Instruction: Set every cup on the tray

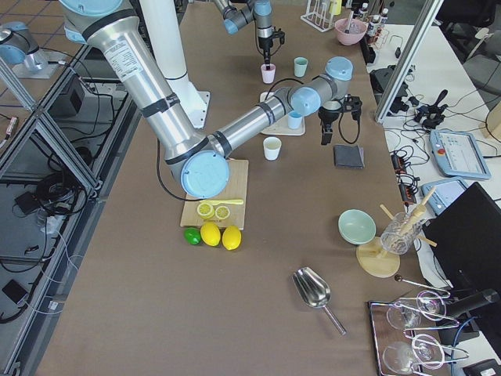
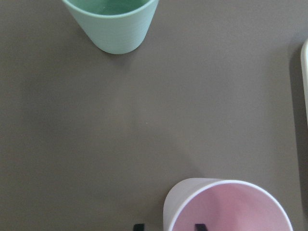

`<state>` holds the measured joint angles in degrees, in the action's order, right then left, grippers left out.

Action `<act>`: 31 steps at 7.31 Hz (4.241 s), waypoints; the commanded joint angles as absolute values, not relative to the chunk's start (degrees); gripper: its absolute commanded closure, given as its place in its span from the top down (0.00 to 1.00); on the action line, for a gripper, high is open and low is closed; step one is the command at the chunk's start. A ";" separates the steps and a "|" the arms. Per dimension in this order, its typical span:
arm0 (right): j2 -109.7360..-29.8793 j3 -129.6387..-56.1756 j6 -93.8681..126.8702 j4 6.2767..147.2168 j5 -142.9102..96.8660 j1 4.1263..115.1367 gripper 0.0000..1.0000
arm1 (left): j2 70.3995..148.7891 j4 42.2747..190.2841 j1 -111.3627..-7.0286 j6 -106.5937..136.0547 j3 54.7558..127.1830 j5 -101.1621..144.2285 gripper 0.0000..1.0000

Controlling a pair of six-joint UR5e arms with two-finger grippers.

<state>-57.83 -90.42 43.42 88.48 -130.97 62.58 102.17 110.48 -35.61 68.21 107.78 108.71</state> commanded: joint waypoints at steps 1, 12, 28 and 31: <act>-57.92 -90.35 43.42 88.42 -130.96 62.58 1.00 | 104.22 108.30 -38.91 68.55 109.68 112.91 0.00; -70.20 -101.76 44.30 88.68 -131.66 62.40 1.00 | 123.49 97.38 -29.53 78.84 99.23 103.36 0.00; -72.24 -105.03 58.54 86.93 -116.65 41.84 1.00 | 123.84 98.88 -40.17 69.70 98.26 110.13 0.97; -75.75 -103.36 58.62 80.44 -115.75 40.70 0.98 | 123.66 98.88 -40.08 69.70 98.26 110.04 0.97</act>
